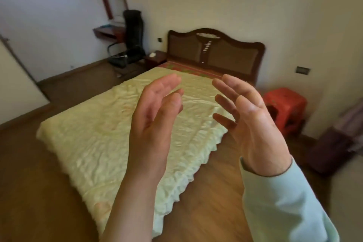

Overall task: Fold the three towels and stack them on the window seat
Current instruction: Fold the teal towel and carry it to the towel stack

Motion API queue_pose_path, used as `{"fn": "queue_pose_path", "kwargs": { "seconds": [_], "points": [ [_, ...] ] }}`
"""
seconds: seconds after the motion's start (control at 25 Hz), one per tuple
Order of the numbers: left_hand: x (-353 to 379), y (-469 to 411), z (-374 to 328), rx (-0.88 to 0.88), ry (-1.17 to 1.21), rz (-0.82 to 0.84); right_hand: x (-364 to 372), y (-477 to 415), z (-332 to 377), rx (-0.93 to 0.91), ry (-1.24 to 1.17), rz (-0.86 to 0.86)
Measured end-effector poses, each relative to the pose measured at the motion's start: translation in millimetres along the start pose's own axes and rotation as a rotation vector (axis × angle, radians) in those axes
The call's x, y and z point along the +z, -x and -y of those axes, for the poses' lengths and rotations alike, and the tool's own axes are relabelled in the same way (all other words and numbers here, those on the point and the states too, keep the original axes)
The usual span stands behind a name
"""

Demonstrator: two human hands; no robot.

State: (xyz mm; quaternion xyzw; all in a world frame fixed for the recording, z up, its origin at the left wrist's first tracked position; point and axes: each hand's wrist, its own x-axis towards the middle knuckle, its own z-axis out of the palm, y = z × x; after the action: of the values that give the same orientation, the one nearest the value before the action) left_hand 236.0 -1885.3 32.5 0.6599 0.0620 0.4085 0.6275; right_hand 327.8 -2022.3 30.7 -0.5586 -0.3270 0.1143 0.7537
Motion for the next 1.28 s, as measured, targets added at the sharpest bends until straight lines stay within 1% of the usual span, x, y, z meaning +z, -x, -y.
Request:
{"fn": "queue_pose_path", "kwargs": {
  "seconds": [0.2, 0.4, 0.56, 0.84, 1.0, 1.28],
  "points": [
    [-201, 27, -27, -0.019, -0.127, -0.236, 199, 8, -44, 0.049, -0.091, 0.237],
    [-365, 67, -59, -0.017, -0.201, -0.461, 373, 37, -79, 0.100, -0.167, 0.476],
    [-451, 93, -77, 0.004, -0.271, -0.571, 474, 48, -92, 0.118, -0.214, 0.646],
    [-592, 93, -87, 0.033, -0.340, -0.731, 630, 43, -131, 0.121, -0.286, 0.818],
    [-682, 60, -82, 0.035, -0.398, -0.790, 724, 9, -162, 0.140, -0.337, 0.867],
    [-832, -25, -75, 0.047, -0.437, -0.851, 890, -69, -203, 0.151, -0.322, 0.943]
  ]
}}
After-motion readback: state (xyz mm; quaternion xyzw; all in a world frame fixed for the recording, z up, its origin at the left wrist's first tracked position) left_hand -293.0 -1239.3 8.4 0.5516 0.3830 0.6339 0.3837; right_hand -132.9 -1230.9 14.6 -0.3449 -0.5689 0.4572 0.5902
